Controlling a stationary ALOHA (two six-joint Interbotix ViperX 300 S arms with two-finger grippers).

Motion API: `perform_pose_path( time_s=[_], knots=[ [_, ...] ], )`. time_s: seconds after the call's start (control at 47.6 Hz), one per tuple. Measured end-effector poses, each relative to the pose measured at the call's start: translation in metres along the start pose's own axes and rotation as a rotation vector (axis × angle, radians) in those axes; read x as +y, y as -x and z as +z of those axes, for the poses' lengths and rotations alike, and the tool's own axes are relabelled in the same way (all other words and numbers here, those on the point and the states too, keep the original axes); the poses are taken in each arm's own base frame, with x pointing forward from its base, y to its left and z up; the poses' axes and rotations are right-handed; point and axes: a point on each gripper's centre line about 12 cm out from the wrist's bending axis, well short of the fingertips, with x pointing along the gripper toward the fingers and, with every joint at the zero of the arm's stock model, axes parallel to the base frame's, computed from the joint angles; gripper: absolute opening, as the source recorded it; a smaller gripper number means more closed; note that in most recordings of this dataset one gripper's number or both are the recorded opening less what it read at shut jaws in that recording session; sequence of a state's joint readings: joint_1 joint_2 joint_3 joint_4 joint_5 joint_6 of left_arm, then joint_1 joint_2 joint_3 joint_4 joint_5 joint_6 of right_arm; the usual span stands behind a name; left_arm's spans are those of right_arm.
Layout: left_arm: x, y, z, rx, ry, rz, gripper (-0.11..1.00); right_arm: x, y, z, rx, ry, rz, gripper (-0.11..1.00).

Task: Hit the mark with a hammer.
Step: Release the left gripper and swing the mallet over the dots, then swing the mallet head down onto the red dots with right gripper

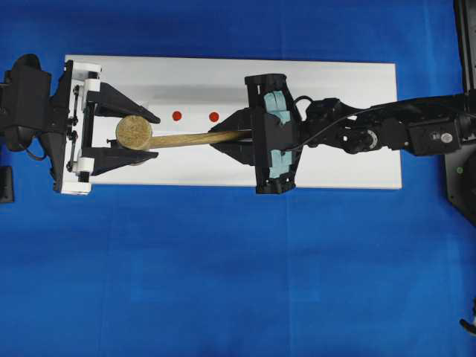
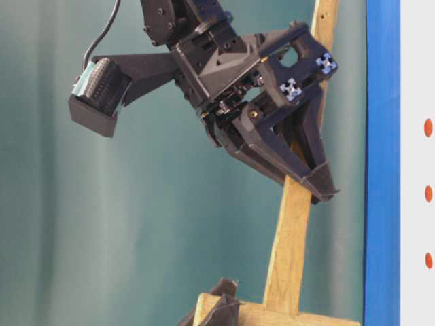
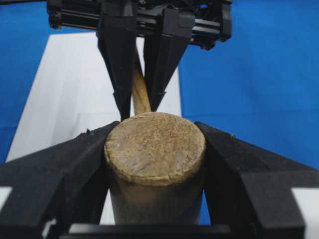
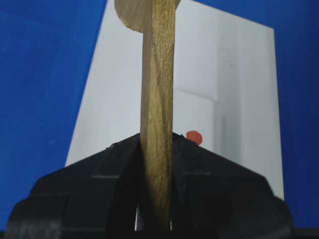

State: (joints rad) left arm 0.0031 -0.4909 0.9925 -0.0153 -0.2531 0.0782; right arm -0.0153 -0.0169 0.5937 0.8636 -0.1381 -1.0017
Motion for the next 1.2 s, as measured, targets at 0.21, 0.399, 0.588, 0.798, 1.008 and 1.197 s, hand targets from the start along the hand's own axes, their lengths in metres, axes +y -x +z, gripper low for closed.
perform_pose_path(
  time_s=[0.21,0.399,0.588,0.798,1.008,1.197],
  knots=[
    [0.000,0.003,0.005,-0.025,0.005,-0.001,0.91,-0.002,0.004,-0.005,0.008,-0.012,-0.007,0.03],
    [0.000,0.014,0.004,-0.038,0.007,0.000,0.89,-0.002,0.023,-0.006,-0.009,-0.041,-0.012,0.03],
    [-0.001,0.032,0.002,-0.048,0.007,0.000,0.89,-0.007,0.050,-0.017,-0.019,-0.098,-0.043,0.03],
    [0.000,0.053,-0.003,-0.035,0.006,-0.001,0.89,-0.009,0.077,-0.031,-0.021,-0.167,-0.055,0.03],
    [0.000,0.072,-0.008,-0.022,0.009,0.000,0.89,-0.010,0.093,-0.037,-0.030,-0.209,-0.057,0.03],
    [0.001,0.079,-0.010,-0.033,0.010,0.007,0.89,-0.009,0.091,-0.039,-0.023,-0.213,-0.059,0.03]
  ],
)
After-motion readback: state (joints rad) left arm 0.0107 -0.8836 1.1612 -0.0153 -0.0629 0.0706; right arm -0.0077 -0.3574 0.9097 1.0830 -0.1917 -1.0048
